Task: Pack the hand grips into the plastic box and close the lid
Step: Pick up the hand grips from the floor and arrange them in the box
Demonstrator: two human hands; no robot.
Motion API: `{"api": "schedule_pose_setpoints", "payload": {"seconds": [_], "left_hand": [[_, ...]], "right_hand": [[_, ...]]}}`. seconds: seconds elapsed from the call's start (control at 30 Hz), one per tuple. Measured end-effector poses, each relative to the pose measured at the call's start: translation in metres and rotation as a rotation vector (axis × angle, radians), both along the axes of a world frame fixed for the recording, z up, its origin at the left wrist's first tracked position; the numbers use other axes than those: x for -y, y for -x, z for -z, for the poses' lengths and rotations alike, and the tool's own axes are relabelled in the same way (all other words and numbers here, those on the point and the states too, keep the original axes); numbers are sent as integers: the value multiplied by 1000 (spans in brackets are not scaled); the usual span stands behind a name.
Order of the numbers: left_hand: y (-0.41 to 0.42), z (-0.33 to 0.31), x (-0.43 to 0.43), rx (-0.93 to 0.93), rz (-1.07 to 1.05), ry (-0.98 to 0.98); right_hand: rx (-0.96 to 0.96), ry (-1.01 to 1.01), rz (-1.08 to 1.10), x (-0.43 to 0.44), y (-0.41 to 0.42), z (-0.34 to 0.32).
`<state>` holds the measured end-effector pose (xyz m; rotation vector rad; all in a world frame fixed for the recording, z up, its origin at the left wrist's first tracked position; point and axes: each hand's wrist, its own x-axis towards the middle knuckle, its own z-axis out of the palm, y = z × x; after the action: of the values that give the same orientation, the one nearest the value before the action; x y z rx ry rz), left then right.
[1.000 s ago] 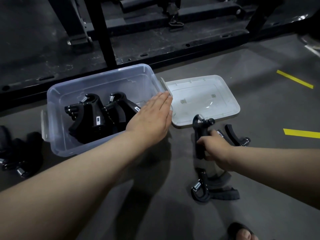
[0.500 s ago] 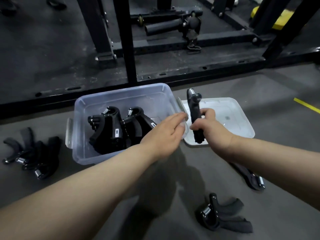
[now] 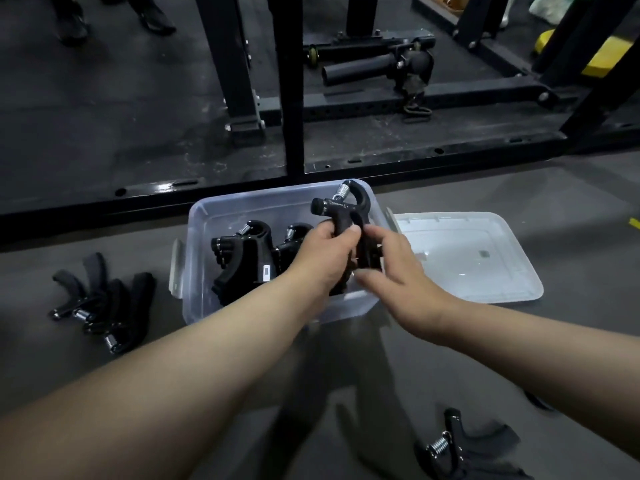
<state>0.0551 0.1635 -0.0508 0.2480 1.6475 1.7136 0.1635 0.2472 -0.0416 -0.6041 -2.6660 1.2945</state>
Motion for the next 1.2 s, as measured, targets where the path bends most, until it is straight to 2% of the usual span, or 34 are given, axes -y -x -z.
{"api": "schedule_pose_setpoints", "payload": {"seconds": [0.07, 0.17, 0.33, 0.43, 0.6, 0.8, 0.97, 1.2], "left_hand": [[7, -3, 9, 28, -28, -42], [20, -12, 24, 46, -91, -24], [49, -14, 37, 5, -279, 83], [54, -14, 38, 18, -321, 134], [35, -13, 27, 58, -293, 189], [19, -2, 16, 127, -287, 222], [16, 5, 14, 73, -262, 312], [11, -5, 23, -226, -69, 695]], "right_hand": [[-68, 39, 93, -10, 3, 6], [67, -267, 220, -27, 14, 14], [210, -366, 205, -26, 27, 31], [278, -450, 169, -23, 26, 38], [286, -527, 159, -20, 25, 38], [126, -625, 1, -17, 21, 37], [129, -620, 9, -17, 22, 40], [128, -618, 9, -17, 22, 42]]}}
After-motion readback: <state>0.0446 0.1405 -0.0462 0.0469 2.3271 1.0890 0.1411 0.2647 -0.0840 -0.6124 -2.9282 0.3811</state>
